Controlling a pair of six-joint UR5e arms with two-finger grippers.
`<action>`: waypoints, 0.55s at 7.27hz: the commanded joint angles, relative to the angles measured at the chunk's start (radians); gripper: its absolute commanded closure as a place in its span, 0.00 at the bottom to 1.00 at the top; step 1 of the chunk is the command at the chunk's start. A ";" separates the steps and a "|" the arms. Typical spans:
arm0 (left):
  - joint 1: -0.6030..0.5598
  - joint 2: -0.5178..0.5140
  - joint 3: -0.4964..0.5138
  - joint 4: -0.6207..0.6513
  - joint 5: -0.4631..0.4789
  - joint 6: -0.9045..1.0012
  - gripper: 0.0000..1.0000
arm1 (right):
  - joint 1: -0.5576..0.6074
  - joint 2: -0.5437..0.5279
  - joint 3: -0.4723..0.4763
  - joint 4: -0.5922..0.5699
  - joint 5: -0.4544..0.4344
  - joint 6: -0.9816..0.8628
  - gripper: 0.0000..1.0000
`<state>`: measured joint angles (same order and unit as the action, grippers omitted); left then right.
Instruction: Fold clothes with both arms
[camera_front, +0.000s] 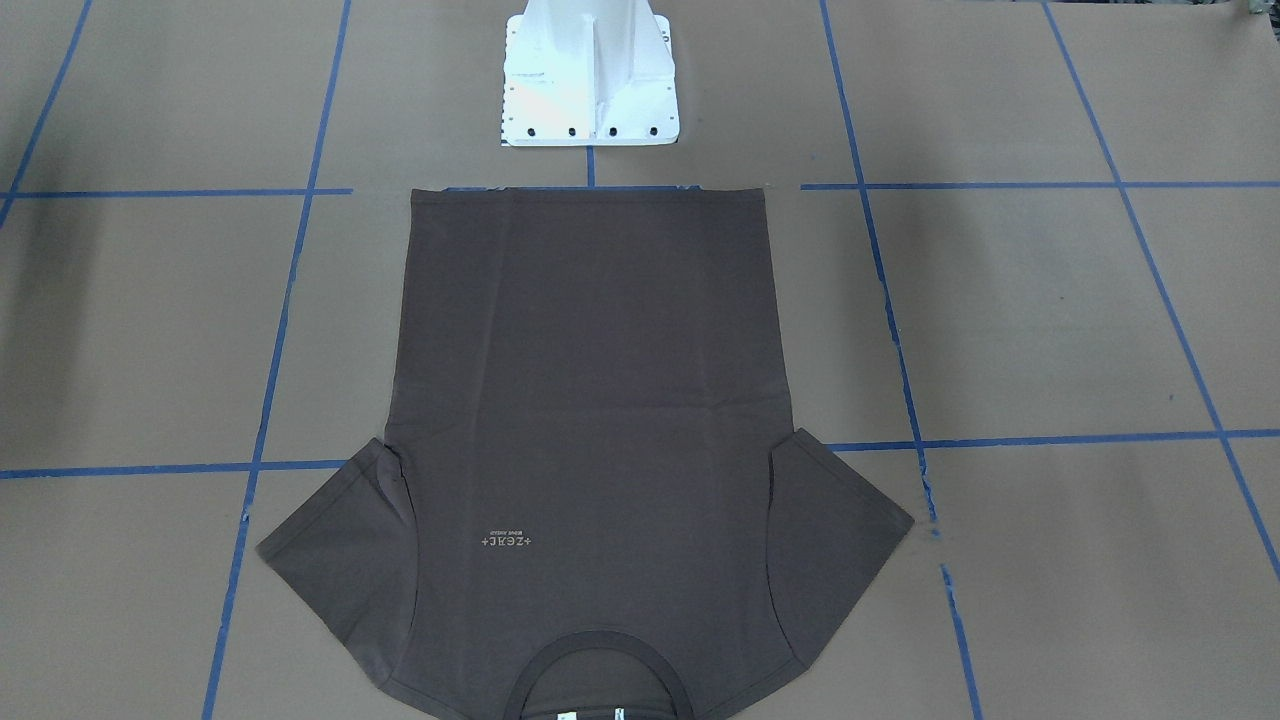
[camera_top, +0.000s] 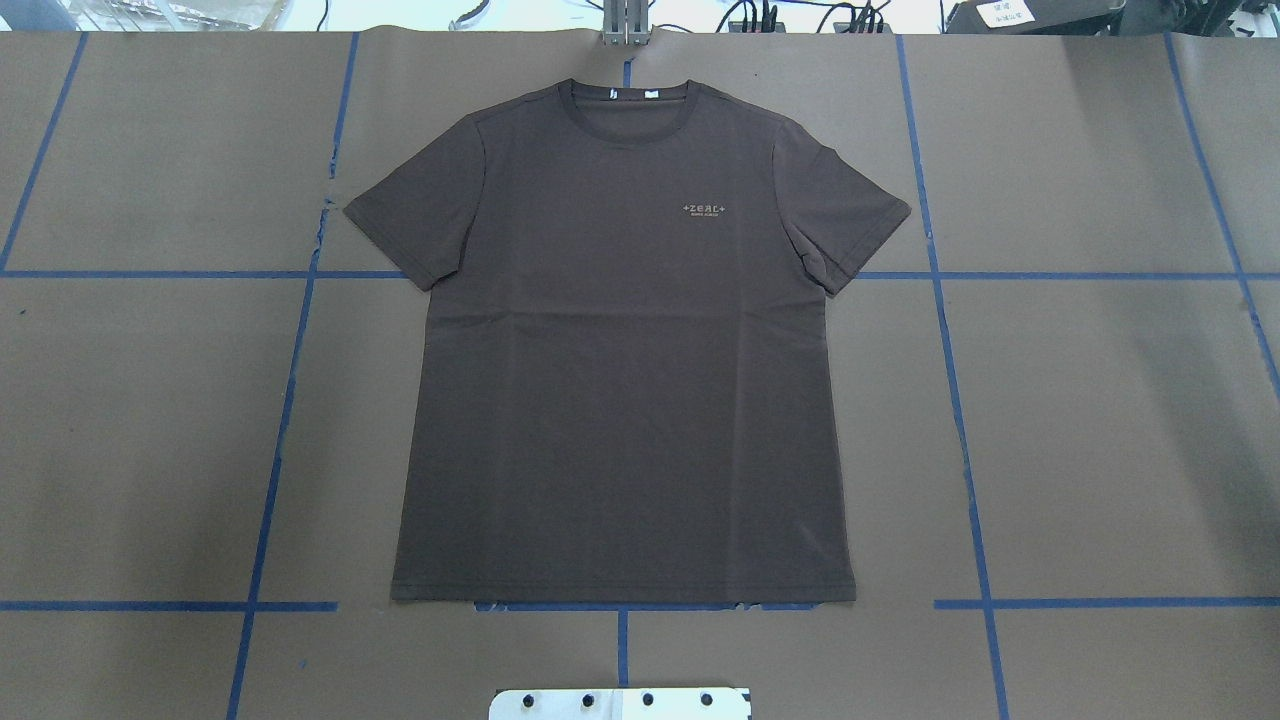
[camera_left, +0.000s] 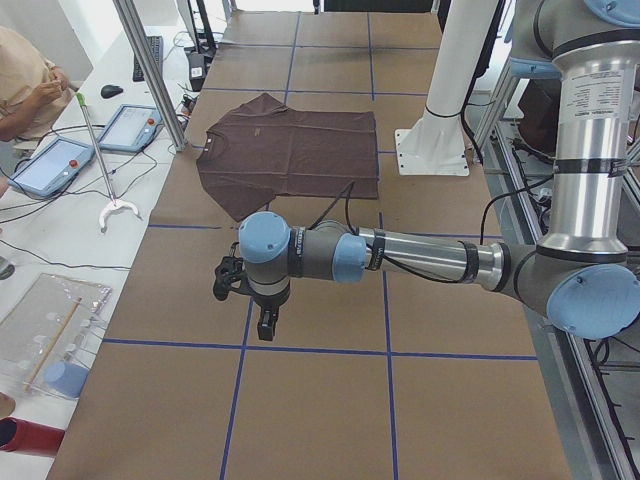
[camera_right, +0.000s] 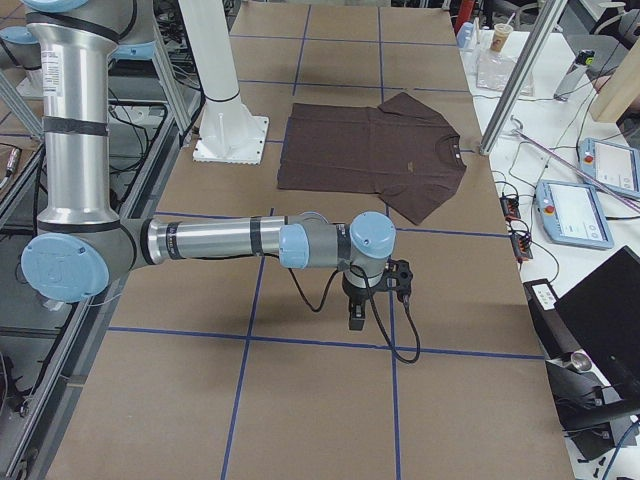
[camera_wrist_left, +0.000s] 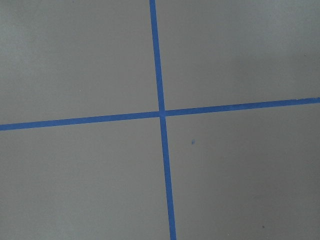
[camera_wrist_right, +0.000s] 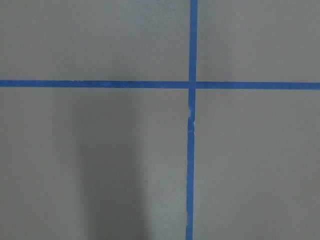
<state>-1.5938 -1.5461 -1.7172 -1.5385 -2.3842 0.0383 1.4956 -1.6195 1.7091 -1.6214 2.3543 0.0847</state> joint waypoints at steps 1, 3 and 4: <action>0.000 -0.015 0.034 -0.015 0.008 0.012 0.00 | 0.000 0.001 0.001 0.000 0.006 0.001 0.00; 0.000 -0.003 0.007 -0.020 -0.006 0.011 0.00 | -0.001 0.000 0.009 0.008 0.042 0.000 0.00; 0.000 0.000 0.007 -0.025 -0.003 0.009 0.00 | -0.006 0.001 -0.006 0.084 0.043 0.000 0.00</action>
<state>-1.5939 -1.5504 -1.7034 -1.5587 -2.3875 0.0491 1.4934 -1.6198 1.7137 -1.5989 2.3879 0.0849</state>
